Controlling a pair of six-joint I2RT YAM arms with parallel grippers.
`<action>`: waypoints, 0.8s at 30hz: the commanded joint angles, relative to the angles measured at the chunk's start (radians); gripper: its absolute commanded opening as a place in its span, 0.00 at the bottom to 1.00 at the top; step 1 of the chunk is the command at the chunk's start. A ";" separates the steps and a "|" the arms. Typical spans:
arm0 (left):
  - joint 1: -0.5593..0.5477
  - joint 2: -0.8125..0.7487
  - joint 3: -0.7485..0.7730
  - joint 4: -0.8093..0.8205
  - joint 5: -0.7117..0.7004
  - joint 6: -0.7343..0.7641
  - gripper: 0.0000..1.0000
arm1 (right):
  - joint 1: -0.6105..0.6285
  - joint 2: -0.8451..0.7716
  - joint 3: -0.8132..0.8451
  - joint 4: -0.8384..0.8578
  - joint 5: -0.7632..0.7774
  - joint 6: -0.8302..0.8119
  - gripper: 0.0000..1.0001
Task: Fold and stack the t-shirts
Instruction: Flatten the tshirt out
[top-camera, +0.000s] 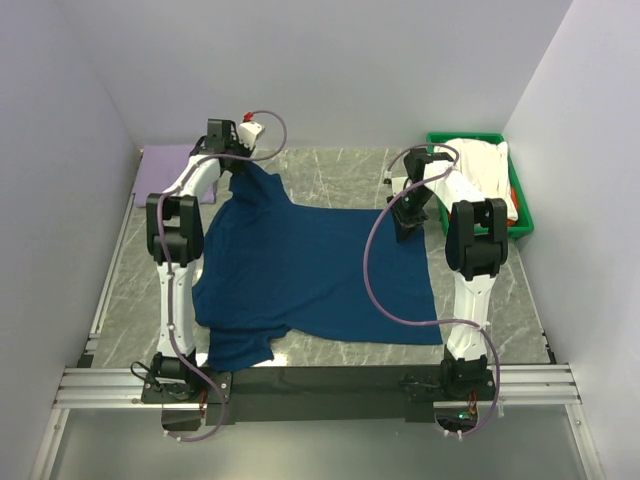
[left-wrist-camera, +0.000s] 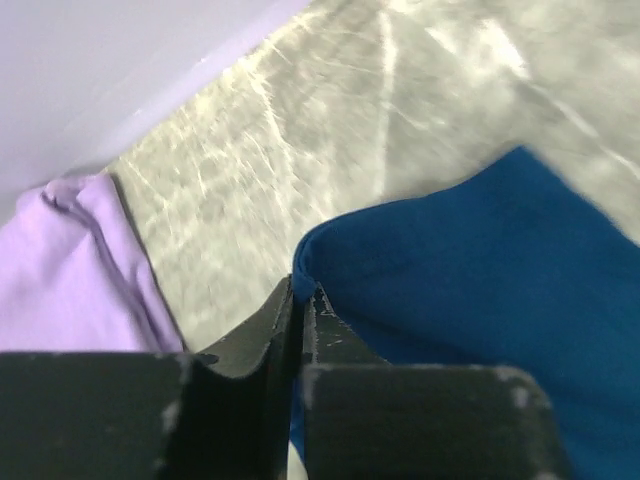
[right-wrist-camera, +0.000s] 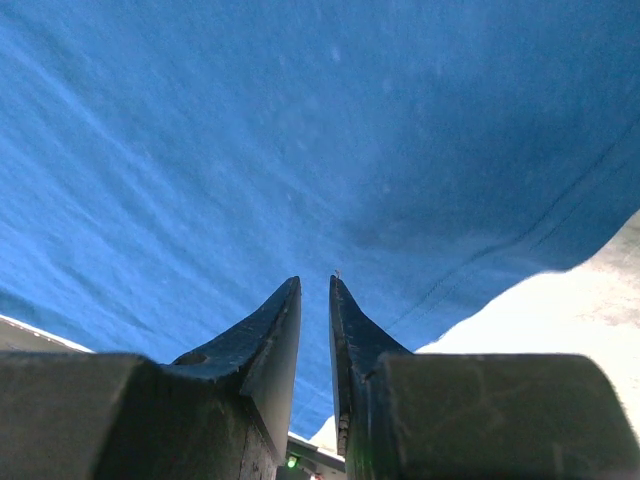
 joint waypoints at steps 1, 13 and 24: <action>0.005 0.082 0.107 0.058 -0.056 0.027 0.10 | -0.005 0.010 0.023 0.004 -0.007 0.001 0.25; 0.032 -0.102 -0.006 0.184 0.041 -0.143 0.55 | -0.002 0.021 0.058 0.060 0.003 0.033 0.17; 0.084 -0.328 -0.333 -0.125 0.178 -0.204 0.29 | -0.002 0.136 0.150 0.077 0.098 0.064 0.06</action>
